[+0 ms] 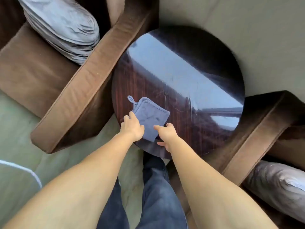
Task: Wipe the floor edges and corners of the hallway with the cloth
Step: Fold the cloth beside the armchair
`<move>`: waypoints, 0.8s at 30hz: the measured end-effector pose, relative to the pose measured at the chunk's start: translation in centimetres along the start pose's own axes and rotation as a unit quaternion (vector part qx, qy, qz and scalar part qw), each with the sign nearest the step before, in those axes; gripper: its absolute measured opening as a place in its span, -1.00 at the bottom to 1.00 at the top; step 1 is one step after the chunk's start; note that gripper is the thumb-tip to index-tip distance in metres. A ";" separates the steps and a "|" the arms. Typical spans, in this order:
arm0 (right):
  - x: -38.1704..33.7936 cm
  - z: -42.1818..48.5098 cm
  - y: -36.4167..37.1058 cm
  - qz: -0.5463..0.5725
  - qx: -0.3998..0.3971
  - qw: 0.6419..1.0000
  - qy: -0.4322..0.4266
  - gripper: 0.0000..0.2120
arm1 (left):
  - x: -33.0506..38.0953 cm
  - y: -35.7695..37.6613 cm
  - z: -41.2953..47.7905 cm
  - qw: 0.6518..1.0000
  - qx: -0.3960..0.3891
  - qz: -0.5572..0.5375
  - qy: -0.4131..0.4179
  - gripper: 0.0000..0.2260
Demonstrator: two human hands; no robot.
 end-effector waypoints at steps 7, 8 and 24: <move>2.3 2.4 3.4 0.077 0.047 0.994 0.056 -0.63 | -2.8 1.8 3.5 0.998 -0.026 -0.064 0.010 -0.64; 2.3 2.1 3.8 0.076 0.042 0.995 0.046 -0.71 | -2.9 1.9 3.3 0.997 -0.045 -0.064 0.021 -0.71; -0.5 -29.0 33.2 -0.137 -0.051 0.943 -0.300 -0.89 | -39.1 -22.2 -17.3 0.898 0.131 -0.421 0.012 -0.58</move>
Point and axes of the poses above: each hand's wrist, its own z-axis towards the middle knuckle, its own y-axis out of the palm, x = y × z, the point moved 8 cm from there along z, towards the middle knuckle, and after that the axes turned 2 degrees about x, right-handed, at the moved point
